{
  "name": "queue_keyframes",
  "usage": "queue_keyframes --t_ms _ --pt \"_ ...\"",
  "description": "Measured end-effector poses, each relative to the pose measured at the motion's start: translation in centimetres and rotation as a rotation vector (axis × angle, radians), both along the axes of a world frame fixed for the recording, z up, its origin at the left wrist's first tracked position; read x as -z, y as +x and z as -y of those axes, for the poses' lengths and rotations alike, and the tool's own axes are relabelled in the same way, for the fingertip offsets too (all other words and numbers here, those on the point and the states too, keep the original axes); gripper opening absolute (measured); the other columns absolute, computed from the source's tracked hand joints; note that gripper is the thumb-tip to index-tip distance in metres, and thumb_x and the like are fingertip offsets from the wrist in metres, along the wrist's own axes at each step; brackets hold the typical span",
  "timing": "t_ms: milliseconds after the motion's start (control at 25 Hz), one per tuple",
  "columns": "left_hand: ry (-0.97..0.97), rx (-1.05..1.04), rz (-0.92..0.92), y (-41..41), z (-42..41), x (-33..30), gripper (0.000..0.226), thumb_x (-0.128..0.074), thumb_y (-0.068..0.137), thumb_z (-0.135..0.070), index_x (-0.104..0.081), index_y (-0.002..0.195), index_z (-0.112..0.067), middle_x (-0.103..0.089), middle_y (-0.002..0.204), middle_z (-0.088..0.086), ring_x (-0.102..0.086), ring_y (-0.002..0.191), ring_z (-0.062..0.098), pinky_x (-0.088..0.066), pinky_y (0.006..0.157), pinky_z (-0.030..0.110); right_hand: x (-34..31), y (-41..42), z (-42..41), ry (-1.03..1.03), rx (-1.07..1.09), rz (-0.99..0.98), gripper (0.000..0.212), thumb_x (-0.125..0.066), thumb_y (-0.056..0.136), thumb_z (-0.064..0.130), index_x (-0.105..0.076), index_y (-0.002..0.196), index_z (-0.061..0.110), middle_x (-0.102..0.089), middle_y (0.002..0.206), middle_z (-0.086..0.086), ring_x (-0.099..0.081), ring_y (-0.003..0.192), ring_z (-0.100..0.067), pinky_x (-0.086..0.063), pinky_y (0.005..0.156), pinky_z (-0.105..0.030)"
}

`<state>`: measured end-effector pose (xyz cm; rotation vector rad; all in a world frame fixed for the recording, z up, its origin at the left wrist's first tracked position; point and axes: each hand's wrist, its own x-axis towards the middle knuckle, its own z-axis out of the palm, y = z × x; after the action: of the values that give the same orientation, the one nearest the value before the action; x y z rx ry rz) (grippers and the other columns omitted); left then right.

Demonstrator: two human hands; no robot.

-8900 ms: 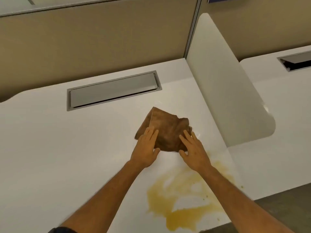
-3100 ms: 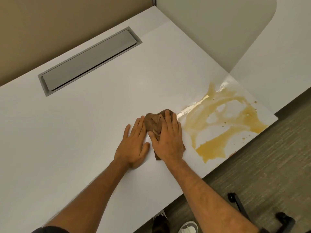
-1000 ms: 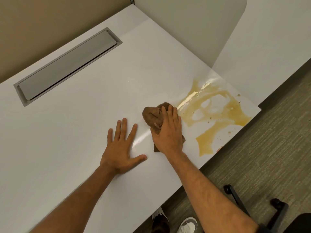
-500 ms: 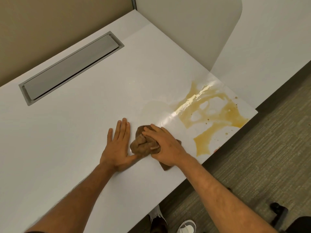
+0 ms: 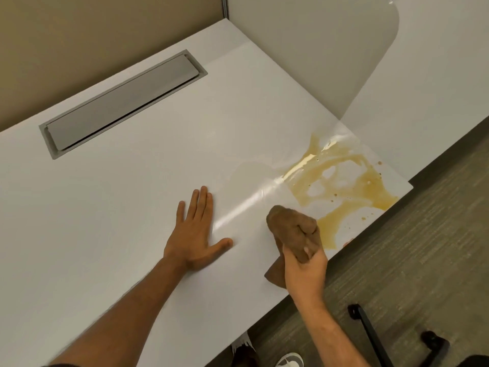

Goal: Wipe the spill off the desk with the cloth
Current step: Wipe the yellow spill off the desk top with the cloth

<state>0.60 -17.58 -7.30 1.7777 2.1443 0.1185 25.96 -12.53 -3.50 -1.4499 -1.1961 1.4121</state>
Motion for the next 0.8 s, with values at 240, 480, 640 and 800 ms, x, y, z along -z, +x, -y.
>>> queue_keyframes --t_ms 240,480,640,800 --pt "0.021 0.005 0.005 -0.2 0.0 0.3 0.114 -0.026 0.09 -0.09 0.02 0.164 -0.017 0.025 0.174 0.0 0.02 0.161 0.02 0.01 0.128 0.05 -1.9 -6.2 -8.8 0.383 -0.08 0.255 0.061 -0.064 0.09 -0.002 -0.049 0.145 0.02 -0.056 0.144 0.001 -0.049 0.137 -0.018 -0.041 0.114 -0.043" --pt "-0.006 -0.019 0.006 -0.2 -0.2 0.5 0.115 -0.022 0.088 -0.092 0.019 0.164 -0.017 0.026 0.173 -0.001 0.022 0.16 0.019 0.01 0.129 0.051 2.0 -11.4 -12.2 0.329 -0.541 0.814 0.1 -0.051 0.076 0.083 -0.033 0.156 0.026 -0.013 0.169 -0.011 -0.002 0.156 -0.036 -0.005 0.125 -0.052" --pt "-0.024 -0.018 0.027 -0.2 -0.2 0.4 0.112 -0.016 0.088 -0.09 0.022 0.163 -0.016 0.028 0.172 -0.001 0.024 0.16 0.018 0.01 0.13 0.052 2.7 -13.2 -13.7 0.505 -0.661 0.798 0.067 -0.049 0.093 0.065 -0.046 0.148 0.027 -0.024 0.167 -0.007 -0.012 0.155 -0.033 -0.013 0.124 -0.054" --pt "0.039 -0.053 0.13 -0.5 -0.1 0.2 0.104 -0.009 0.091 -0.085 0.015 0.164 -0.014 0.021 0.174 0.003 0.018 0.161 0.015 0.009 0.131 0.047 2.7 -13.0 -12.7 0.64 -0.847 0.789 0.058 -0.053 0.095 0.058 -0.053 0.144 0.026 -0.032 0.164 -0.005 -0.02 0.153 -0.033 -0.018 0.123 -0.053"
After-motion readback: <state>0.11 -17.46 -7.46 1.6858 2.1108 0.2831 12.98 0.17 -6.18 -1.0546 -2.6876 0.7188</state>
